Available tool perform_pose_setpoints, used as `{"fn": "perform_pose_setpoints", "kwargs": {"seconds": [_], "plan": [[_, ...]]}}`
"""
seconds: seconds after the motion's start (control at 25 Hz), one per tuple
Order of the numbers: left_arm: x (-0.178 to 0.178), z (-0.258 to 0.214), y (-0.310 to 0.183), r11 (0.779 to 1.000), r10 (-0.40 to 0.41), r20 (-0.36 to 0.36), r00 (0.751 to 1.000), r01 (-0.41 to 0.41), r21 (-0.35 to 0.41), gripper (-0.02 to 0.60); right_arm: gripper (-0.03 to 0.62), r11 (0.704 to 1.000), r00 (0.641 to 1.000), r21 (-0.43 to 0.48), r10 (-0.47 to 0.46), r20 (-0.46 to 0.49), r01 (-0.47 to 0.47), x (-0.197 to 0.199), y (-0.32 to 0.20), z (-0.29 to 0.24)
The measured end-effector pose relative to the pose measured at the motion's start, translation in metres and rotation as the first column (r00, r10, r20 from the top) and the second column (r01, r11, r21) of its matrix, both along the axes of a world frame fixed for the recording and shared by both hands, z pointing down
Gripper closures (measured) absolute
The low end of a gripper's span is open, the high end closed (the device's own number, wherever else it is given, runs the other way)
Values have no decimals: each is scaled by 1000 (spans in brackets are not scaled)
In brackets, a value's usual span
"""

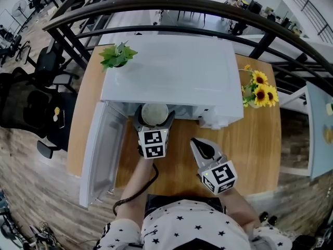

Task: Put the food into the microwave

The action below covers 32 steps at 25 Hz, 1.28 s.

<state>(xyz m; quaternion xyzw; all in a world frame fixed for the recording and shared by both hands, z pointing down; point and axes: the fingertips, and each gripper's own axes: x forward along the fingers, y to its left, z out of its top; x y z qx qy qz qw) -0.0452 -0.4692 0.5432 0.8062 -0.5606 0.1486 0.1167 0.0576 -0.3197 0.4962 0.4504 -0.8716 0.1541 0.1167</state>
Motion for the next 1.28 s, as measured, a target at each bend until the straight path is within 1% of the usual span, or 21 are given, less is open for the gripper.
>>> {"fn": "perform_pose_setpoints", "kwargs": {"seconds": [0.32, 0.52, 1.04, 1.28], "plan": [[-3, 17, -22, 999, -14, 38, 999, 16, -35, 52, 588, 1000, 1000, -19, -1, -1, 1, -4, -4, 9], [-3, 25, -32, 999, -12, 72, 997, 16, -49, 52, 588, 1000, 1000, -22, 13, -3, -13, -1, -7, 11], [9, 39, -47, 998, 24, 145, 989, -14, -64, 52, 588, 999, 1000, -26, 29, -7, -29, 4, -10, 15], [10, 42, -49, 997, 39, 156, 987, -27, -78, 52, 588, 999, 999, -15, 36, -3, -36, 3, -9, 12]]}}
